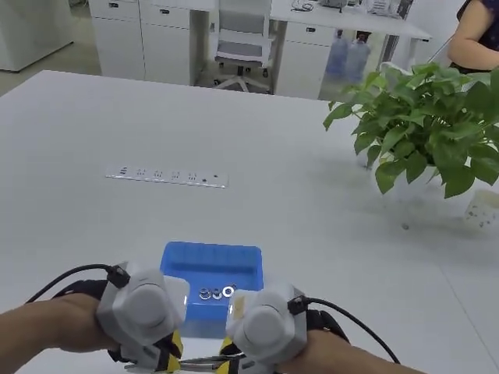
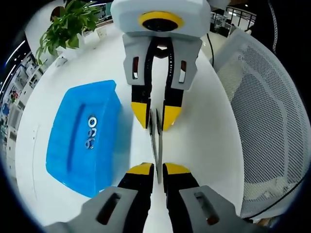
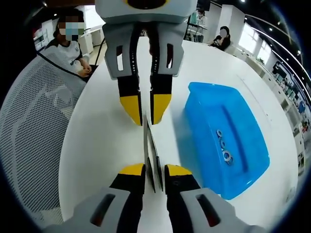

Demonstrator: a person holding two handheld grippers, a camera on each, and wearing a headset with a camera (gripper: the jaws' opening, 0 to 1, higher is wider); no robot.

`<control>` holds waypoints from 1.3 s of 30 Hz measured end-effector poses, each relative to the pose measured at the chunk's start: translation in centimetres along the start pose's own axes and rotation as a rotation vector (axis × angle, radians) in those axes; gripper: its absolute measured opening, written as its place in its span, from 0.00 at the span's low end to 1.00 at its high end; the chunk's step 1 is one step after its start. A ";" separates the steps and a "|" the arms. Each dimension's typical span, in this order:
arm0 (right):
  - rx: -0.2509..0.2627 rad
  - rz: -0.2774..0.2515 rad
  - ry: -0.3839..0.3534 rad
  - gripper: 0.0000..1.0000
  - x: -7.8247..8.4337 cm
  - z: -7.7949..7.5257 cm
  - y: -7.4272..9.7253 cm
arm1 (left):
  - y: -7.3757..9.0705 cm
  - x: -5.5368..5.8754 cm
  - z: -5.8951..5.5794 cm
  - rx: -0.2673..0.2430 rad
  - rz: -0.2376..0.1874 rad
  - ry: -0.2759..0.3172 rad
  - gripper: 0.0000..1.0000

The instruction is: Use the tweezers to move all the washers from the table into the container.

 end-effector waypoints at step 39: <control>0.297 -0.323 -0.390 0.94 5.6 -0.7 10.4 | 7.9 0.8 -2.0 -0.298 -0.313 0.283 0.89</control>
Point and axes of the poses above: the centre of the closed fingertips' face, and the gripper's own axes: y roughly backward along the fingers, z roughly to its left, x roughly out of its underside, the point moved 7 cm from there along y, roughly backward along the fingers, and after that the axes turned 8 degrees about -y, right-handed, at the moved point
